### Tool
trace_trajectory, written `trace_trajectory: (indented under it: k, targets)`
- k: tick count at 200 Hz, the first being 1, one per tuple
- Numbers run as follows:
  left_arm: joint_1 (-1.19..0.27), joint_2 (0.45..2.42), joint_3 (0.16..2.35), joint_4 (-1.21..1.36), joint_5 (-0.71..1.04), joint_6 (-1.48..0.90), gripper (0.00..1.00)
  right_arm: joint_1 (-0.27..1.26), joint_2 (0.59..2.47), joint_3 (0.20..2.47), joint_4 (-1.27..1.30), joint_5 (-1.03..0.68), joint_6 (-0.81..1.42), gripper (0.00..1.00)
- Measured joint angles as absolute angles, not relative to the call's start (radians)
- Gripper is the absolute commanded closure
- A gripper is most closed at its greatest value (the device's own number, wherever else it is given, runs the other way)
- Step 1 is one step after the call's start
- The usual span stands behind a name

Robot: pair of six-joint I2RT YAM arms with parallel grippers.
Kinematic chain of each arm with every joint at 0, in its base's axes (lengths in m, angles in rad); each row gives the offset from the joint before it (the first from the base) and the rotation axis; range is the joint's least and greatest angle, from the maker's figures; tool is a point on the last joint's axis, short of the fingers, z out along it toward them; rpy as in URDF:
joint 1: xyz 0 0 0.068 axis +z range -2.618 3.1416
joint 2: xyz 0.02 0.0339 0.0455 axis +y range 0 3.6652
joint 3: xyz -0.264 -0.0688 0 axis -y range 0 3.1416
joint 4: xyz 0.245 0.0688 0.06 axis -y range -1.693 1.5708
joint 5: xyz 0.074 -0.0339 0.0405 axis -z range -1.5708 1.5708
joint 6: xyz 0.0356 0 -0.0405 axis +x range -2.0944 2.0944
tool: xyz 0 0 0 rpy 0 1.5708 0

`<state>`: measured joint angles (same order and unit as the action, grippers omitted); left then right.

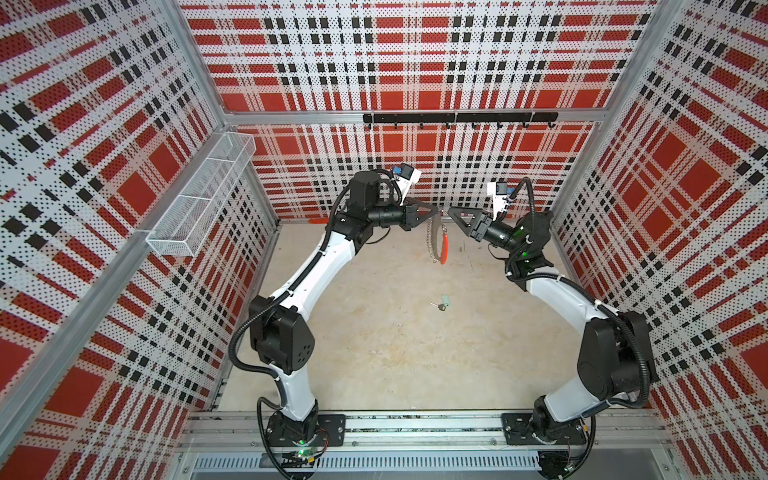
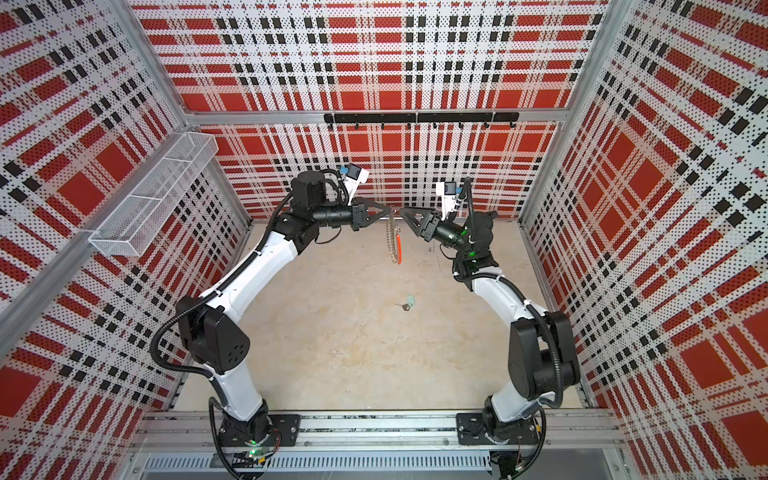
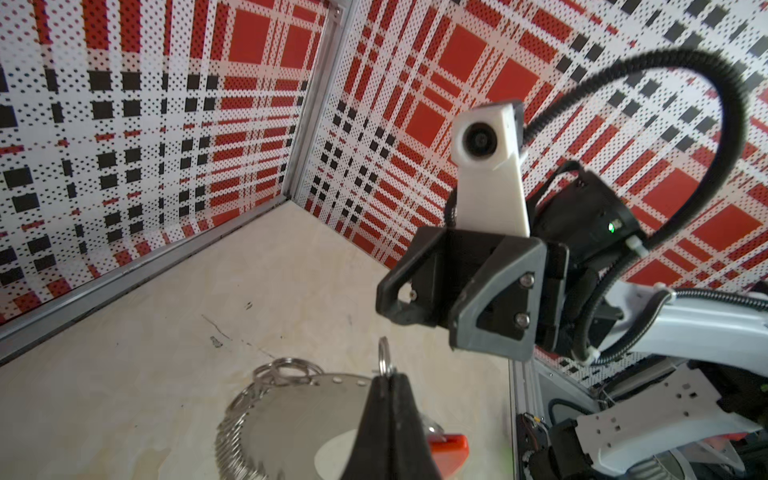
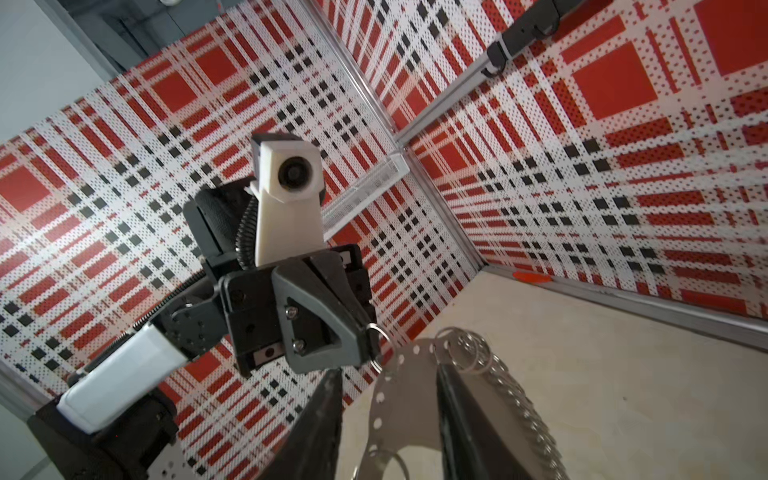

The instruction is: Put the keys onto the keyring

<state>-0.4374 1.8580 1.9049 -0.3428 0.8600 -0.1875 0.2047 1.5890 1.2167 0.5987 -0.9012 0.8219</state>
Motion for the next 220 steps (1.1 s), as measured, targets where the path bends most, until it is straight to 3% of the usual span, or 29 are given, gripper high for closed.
trace_trajectory:
  k: [65,220]
  targets:
    - [-0.458,1.89,1.988,-0.563,0.869,-0.062,1.0,0.19,1.612,1.348,0.297,-1.026,0.613,0.63]
    - [-0.471,1.907,2.021,-0.619,0.875,-0.045,1.0,0.211,1.642,1.346,0.241,-1.085,0.588,0.71]
